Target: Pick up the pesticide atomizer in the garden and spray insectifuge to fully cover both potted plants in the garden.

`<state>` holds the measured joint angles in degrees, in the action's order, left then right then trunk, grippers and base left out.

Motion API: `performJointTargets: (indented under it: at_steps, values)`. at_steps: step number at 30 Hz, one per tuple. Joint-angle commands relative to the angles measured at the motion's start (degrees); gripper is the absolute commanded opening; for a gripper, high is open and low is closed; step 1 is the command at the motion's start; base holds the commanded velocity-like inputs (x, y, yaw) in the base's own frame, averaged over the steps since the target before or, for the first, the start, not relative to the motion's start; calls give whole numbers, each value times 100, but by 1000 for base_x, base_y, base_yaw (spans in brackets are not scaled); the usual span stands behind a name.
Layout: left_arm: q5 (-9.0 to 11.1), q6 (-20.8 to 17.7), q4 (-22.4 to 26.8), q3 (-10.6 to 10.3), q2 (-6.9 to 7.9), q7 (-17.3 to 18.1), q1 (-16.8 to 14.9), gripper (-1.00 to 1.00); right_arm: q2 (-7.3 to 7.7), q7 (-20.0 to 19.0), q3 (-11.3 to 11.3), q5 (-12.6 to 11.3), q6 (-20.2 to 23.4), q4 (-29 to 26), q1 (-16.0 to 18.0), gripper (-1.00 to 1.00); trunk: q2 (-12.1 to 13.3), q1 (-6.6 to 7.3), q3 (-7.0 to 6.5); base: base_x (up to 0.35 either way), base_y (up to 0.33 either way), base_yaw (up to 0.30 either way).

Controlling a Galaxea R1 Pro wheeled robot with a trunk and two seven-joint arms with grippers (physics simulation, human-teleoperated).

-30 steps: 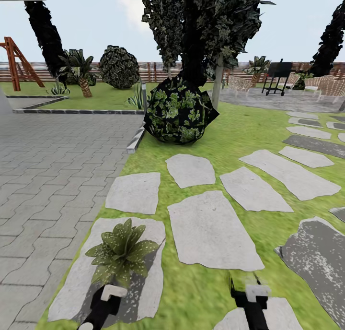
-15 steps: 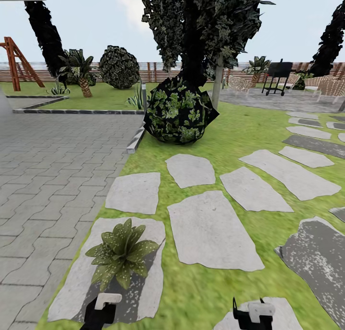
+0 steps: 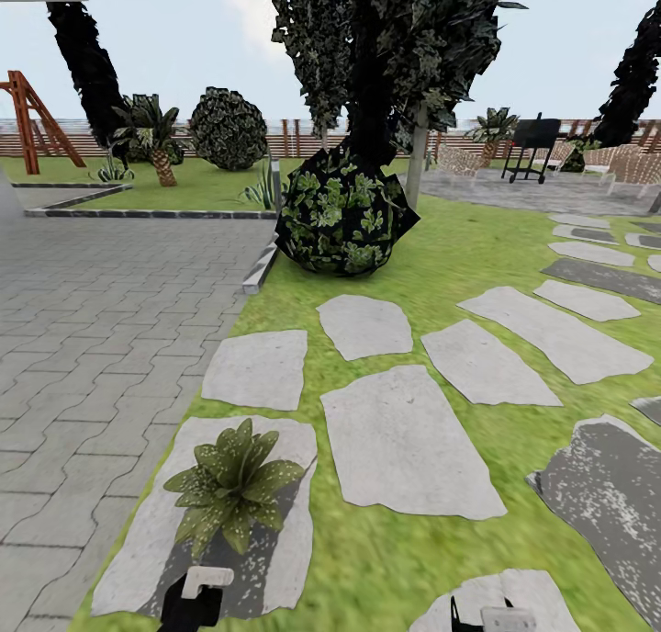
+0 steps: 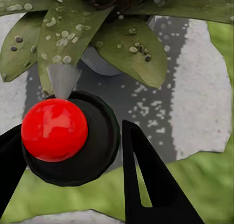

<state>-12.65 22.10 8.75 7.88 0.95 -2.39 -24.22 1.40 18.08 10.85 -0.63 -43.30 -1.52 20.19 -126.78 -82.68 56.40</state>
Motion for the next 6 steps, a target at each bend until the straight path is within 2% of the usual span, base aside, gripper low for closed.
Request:
performJointTargets:
  at_steps: [1,6]
  values:
    - [-65,23,-6,24,-4,-24,-4,-100,0,40,48,-6,-3,2,3,100,-2,1,5,0,0,0]
    - [-71,23,-3,13,-7,-16,-4,-100,-8,37,48,-7,-3,2,3,100,-2,1,5,0,0,0]
